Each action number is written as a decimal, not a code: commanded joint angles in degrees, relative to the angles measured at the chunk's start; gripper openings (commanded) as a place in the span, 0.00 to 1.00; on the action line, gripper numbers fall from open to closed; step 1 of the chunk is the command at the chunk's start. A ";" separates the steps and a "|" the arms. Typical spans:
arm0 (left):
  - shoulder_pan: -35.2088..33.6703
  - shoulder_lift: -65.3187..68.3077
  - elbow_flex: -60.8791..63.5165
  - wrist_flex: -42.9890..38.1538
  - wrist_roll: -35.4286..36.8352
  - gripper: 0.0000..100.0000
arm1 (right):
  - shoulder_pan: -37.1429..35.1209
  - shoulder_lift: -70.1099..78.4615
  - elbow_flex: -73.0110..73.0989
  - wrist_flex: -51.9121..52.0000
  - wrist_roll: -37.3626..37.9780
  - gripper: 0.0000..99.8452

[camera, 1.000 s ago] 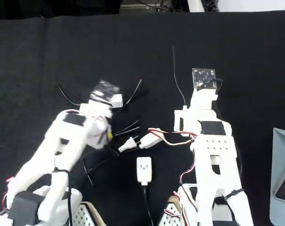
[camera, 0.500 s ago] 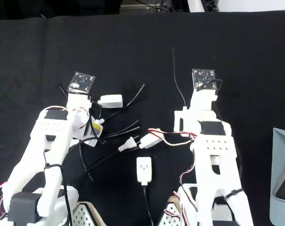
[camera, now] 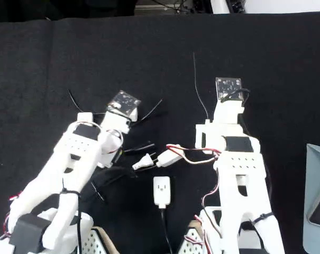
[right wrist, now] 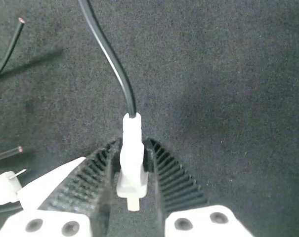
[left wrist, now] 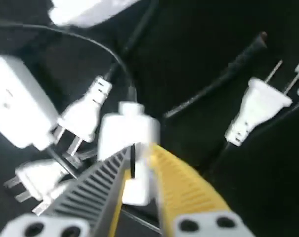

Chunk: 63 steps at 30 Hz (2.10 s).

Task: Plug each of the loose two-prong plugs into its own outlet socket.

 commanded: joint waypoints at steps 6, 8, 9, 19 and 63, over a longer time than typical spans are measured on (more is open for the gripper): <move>14.02 -13.27 -9.19 11.69 2.64 0.03 | 2.64 -1.45 -0.84 -1.23 -0.44 0.01; 15.60 -16.79 -8.92 12.22 3.69 0.04 | 3.78 -1.45 -0.92 -1.49 -0.44 0.01; 15.60 -18.20 -8.57 12.40 3.96 0.05 | 3.96 -1.45 -0.75 -1.93 -0.53 0.01; -2.15 -18.29 1.36 11.78 -2.99 0.24 | 3.69 -1.45 -0.48 -2.37 -0.53 0.01; 7.52 -25.32 0.13 6.86 1.93 0.03 | 3.69 -1.27 -0.40 -2.37 -0.53 0.01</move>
